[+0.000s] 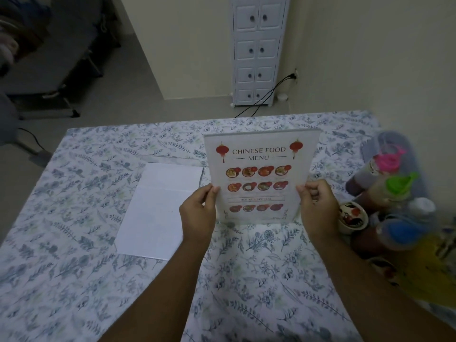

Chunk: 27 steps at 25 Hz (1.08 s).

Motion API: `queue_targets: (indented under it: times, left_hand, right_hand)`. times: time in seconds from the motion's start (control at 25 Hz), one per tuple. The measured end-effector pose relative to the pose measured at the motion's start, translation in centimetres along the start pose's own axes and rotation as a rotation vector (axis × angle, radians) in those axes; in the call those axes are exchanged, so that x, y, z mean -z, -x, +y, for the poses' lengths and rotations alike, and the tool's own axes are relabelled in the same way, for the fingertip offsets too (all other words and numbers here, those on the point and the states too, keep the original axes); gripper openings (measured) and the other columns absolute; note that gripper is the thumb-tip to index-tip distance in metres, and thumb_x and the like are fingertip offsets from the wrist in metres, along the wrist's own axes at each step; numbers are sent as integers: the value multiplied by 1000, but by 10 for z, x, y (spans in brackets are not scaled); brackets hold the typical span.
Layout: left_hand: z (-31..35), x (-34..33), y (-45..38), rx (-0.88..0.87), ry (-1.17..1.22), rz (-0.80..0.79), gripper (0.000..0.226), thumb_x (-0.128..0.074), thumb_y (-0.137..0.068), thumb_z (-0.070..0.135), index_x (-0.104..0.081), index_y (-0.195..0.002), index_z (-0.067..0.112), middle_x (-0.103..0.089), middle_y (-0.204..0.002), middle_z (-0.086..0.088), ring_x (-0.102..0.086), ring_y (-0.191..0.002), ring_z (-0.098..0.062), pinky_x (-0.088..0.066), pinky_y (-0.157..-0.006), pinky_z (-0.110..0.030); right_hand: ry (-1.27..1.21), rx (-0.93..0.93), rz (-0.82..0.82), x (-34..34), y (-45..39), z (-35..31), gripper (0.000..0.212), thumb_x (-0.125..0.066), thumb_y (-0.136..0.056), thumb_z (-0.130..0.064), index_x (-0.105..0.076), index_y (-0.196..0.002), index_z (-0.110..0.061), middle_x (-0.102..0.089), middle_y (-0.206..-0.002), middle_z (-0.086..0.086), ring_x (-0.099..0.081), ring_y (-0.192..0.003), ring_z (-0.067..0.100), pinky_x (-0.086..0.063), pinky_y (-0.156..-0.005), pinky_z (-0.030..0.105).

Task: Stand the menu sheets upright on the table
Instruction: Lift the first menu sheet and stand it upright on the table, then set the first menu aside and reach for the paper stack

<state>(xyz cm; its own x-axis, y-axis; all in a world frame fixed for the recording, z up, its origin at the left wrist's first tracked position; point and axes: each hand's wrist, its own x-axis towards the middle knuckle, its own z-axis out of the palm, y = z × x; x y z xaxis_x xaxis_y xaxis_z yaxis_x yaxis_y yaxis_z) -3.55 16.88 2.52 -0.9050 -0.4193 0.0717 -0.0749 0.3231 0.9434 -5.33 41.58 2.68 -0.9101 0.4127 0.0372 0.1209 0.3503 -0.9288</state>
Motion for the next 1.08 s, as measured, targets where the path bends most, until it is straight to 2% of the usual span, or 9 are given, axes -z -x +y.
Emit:
queue_targets:
  times: [0.08, 0.16, 0.24, 0.36, 0.48, 0.56, 0.64, 0.92, 1.08]
  left_hand:
    - [0, 0, -1, 6, -19, -10, 21, -66, -98, 27, -80, -110, 17, -75, -87, 30, -71, -87, 8, -54, -74, -8]
    - [2, 1, -1, 14, -41, -44, 23, -66, -98, 28, -79, -114, 18, -71, -83, 41, -68, -85, 15, -51, -71, -3]
    - [8, 6, 5, 40, -49, -97, 31, -62, -99, 33, -73, -127, 24, -69, -100, 41, -64, -92, 22, -48, -75, 0]
    - [8, 20, 20, 4, -178, -141, 45, -52, -102, 45, -57, -144, 31, -56, -135, 24, -50, -126, 9, -42, -102, -13]
    - [-1, 40, 36, -73, -431, -147, 54, -40, -105, 49, -43, -154, 27, -40, -159, 13, -24, -148, -1, -19, -124, -30]
    - [-10, 60, 42, -123, -573, -152, 57, -35, -106, 48, -37, -157, 24, -32, -165, 7, -12, -150, 0, 1, -124, -24]
    - [-20, 84, 43, -152, -664, -174, 60, -31, -106, 49, -34, -159, 21, -29, -167, 5, -10, -153, -4, 13, -118, -16]
    - [-80, 171, 5, -70, -843, -282, 69, -26, -105, 51, -22, -162, 12, -19, -171, -5, -7, -159, -21, 8, -122, -29]
    - [-122, 212, -38, 72, -916, -350, 78, -24, -103, 57, -9, -163, 9, -6, -173, -9, 4, -159, -25, 10, -124, -36]
  right_hand:
    - [28, 18, -5, 1, 1, -3, 8, -66, -97, -20, -61, -92, -16, -67, -81, -9, -68, -77, 13, -49, -59, 23]
    - [74, 5, -66, 5, 5, -6, 12, -64, -97, -23, -63, -106, -15, -71, -96, -3, -71, -90, 21, -56, -68, 31]
    - [188, 25, -194, 14, 17, -8, 31, -61, -98, -30, -59, -127, -21, -69, -120, -2, -66, -110, 22, -58, -86, 43]
    - [504, 206, -253, 24, 51, -9, 57, -55, -98, -42, -45, -149, -20, -54, -149, 2, -48, -138, 24, -46, -107, 50]
    - [635, 384, -367, 7, 83, -16, 64, -48, -99, -49, -41, -155, -19, -43, -160, 0, -32, -150, 19, -28, -120, 42]
    - [689, 461, -497, -19, 98, -24, 66, -42, -101, -52, -36, -158, -20, -34, -164, -2, -23, -154, 15, -18, -124, 39]
    - [725, 532, -574, -48, 110, -32, 66, -41, -101, -52, -34, -158, -19, -30, -166, -1, -20, -155, 16, -13, -125, 38]
    - [874, 534, -763, -153, 139, -50, 73, -31, -102, -55, -19, -162, -15, -11, -172, 2, -1, -158, 17, -1, -126, 36]
    - [1088, 397, -738, -202, 147, -44, 79, -33, -100, -59, -25, -160, -8, -19, -169, 10, -13, -156, 26, -11, -125, 41]
